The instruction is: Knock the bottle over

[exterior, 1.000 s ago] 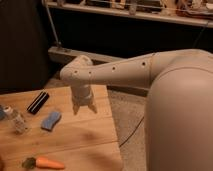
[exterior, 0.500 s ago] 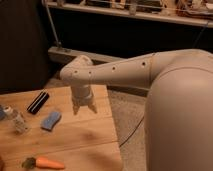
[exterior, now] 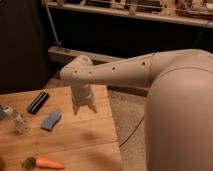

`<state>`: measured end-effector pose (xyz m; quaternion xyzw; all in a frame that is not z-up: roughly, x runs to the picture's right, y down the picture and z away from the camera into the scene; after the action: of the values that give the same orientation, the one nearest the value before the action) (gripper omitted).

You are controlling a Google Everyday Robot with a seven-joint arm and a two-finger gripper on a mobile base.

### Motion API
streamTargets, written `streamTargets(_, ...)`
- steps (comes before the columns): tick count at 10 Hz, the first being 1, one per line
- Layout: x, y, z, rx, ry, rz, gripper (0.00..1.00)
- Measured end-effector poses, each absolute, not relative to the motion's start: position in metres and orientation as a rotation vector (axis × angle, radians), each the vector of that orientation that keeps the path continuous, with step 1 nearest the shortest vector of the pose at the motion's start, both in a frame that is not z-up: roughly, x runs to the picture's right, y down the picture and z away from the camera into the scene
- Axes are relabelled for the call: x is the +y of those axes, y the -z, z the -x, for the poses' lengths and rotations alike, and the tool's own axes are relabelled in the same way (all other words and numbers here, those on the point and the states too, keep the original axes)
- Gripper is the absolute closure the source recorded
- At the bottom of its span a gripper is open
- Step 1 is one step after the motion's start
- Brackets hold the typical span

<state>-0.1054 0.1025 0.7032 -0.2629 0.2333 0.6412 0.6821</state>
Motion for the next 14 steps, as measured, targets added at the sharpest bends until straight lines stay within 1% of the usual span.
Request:
streamTargets(8, 0.100, -0.704, 0.107, 0.520, -1.442, 0.591, 0.35)
streamTargets(9, 0.093, -0.707, 0.114, 0.513, -1.442, 0.588, 0.35)
streamTargets(12, 0.049, -0.716, 0.162, 0.449, -1.408, 0.571, 0.35)
streamTargets(14, 0.028, -0.716, 0.185, 0.425, -1.383, 0.545, 0.35)
